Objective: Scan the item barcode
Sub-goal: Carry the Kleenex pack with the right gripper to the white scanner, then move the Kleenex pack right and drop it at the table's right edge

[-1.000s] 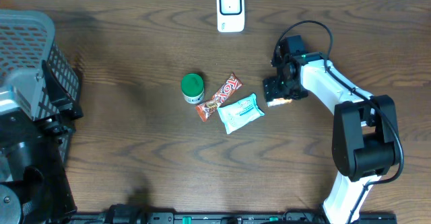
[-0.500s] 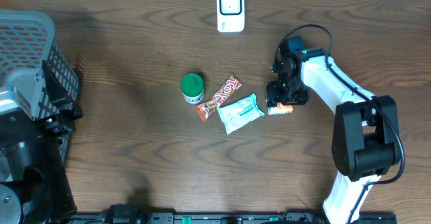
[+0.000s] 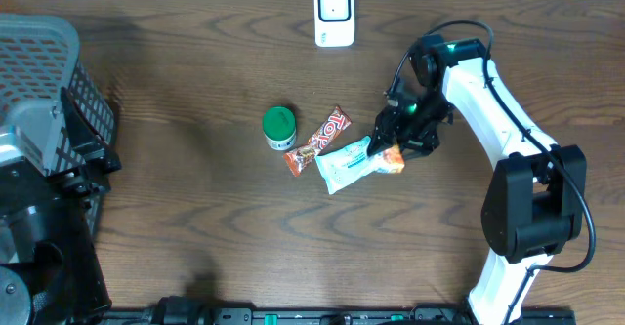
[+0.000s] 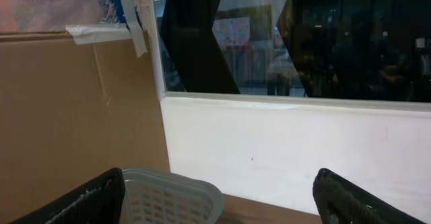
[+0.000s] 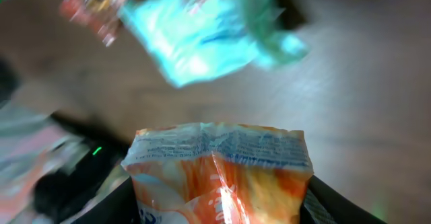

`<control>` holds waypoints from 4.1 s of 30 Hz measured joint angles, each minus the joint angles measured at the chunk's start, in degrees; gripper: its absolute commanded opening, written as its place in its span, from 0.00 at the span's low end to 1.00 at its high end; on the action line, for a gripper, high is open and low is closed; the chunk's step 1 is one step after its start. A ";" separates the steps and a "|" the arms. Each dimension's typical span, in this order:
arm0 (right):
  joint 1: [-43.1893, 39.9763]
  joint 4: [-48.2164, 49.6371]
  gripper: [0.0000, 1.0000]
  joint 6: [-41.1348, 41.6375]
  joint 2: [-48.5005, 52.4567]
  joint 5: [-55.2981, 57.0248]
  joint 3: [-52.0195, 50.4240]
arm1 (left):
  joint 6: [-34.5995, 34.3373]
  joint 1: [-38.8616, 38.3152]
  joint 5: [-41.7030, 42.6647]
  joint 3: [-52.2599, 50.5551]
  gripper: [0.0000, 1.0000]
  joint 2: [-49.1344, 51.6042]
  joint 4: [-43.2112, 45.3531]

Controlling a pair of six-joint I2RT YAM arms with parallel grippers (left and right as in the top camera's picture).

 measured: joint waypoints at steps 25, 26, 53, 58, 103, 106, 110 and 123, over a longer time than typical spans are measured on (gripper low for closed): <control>0.00 18.86 0.51 2.10 0.00 -9.05 0.07 | -0.74 0.00 0.00 -0.02 0.89 0.00 -1.33; 0.00 22.27 0.51 2.49 0.00 -8.85 0.04 | -0.76 0.00 0.00 -0.02 0.89 0.00 -1.88; 6.36 110.18 0.52 1.38 13.92 27.78 0.61 | -0.94 0.00 0.00 -0.39 0.89 -0.04 -3.65; 6.36 120.98 0.50 1.73 22.49 30.18 0.59 | -0.94 0.00 0.00 -0.44 0.89 -0.04 -4.26; -36.54 40.98 0.47 9.94 -3.37 54.64 -1.11 | -0.94 0.00 0.02 -0.59 0.89 -10.25 -2.56; -38.93 41.24 0.54 10.75 -0.09 53.64 -2.84 | -0.94 0.00 0.02 -0.59 0.89 -10.25 -2.56; -41.24 42.23 0.55 11.17 4.57 52.59 -3.87 | -0.94 0.00 0.02 -0.59 0.89 -10.25 -2.56; -44.44 35.60 0.99 10.49 2.99 45.90 -2.23 | -0.94 0.00 0.00 -0.59 0.89 -10.25 -2.56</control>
